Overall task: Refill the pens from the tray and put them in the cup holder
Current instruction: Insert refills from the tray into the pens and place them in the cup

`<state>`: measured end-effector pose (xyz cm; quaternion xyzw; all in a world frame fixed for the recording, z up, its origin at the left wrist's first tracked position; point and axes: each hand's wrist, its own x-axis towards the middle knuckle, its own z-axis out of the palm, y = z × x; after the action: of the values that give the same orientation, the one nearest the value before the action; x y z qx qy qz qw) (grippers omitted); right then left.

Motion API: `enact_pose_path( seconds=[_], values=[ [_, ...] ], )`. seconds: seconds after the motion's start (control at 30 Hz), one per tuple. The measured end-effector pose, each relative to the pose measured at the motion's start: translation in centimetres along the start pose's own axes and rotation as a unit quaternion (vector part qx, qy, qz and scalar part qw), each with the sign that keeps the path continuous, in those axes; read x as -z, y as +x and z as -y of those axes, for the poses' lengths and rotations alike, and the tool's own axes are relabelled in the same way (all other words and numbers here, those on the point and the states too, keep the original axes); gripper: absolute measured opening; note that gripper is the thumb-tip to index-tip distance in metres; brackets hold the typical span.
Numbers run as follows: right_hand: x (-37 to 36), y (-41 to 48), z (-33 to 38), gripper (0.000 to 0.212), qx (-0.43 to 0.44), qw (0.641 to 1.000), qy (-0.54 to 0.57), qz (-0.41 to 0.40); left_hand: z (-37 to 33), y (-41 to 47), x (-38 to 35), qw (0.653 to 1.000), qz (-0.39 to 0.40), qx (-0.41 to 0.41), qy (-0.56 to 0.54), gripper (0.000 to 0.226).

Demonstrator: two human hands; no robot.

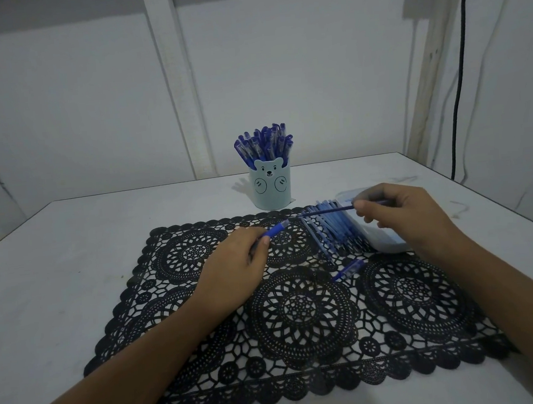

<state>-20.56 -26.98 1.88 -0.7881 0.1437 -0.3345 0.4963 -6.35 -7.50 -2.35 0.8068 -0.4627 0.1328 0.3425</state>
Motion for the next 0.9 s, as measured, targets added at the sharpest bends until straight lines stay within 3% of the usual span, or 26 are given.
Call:
enact_pose_path(
  seconds=[0.17, 0.3, 0.4, 0.47, 0.57, 0.67, 0.73, 0.77, 0.83, 0.9],
  values=[
    [-0.2, -0.1, -0.1, 0.009, -0.024, 0.999, 0.003, 0.043, 0.0, 0.0, 0.0, 1.0, 0.0, 0.0, -0.001, 0.024],
    [-0.3, -0.4, -0.6, 0.015, 0.017, 0.977, -0.156, 0.144, -0.1, 0.0, 0.0, 1.0, -0.003, 0.003, -0.005, 0.024],
    [-0.4, -0.5, -0.2, 0.022, 0.084, 0.956, -0.253, 0.124, -0.2, 0.0, 0.1, 1.0, -0.004, 0.007, -0.01, 0.024],
    [-0.5, -0.6, -0.1, 0.028, 0.13, 0.913, -0.365, 0.125, -0.2, -0.1, 0.1, 1.0, -0.003, 0.008, -0.011, 0.024],
    [-0.7, -0.9, -0.7, 0.031, 0.138, 0.821, -0.535, 0.141, -0.2, -0.1, 0.1, 1.0, 0.0, 0.004, -0.007, 0.023],
    [-0.7, -1.0, -1.0, 0.02, 0.195, 0.804, -0.554, 0.09, -0.2, -0.1, 0.2, 1.0, 0.001, 0.0, -0.006, 0.022],
    [-0.4, -0.5, -1.5, 0.011, 0.243, 0.828, -0.505, 0.011, -0.1, 0.0, 0.1, 1.0, 0.0, -0.001, -0.006, 0.022],
    [-0.3, -0.3, -1.6, 0.011, 0.236, 0.863, -0.446, -0.009, -0.1, 0.0, 0.1, 1.0, 0.0, -0.002, -0.006, 0.022],
    [-0.5, -0.3, -0.9, 0.011, 0.135, 0.948, -0.287, -0.038, -0.1, -0.1, 0.1, 1.0, 0.002, -0.01, -0.006, 0.023],
    [-1.3, -0.7, -0.3, 0.009, -0.002, 0.998, -0.058, -0.019, -0.2, -0.2, 0.0, 0.999, 0.012, -0.035, 0.005, 0.03]
  ],
)
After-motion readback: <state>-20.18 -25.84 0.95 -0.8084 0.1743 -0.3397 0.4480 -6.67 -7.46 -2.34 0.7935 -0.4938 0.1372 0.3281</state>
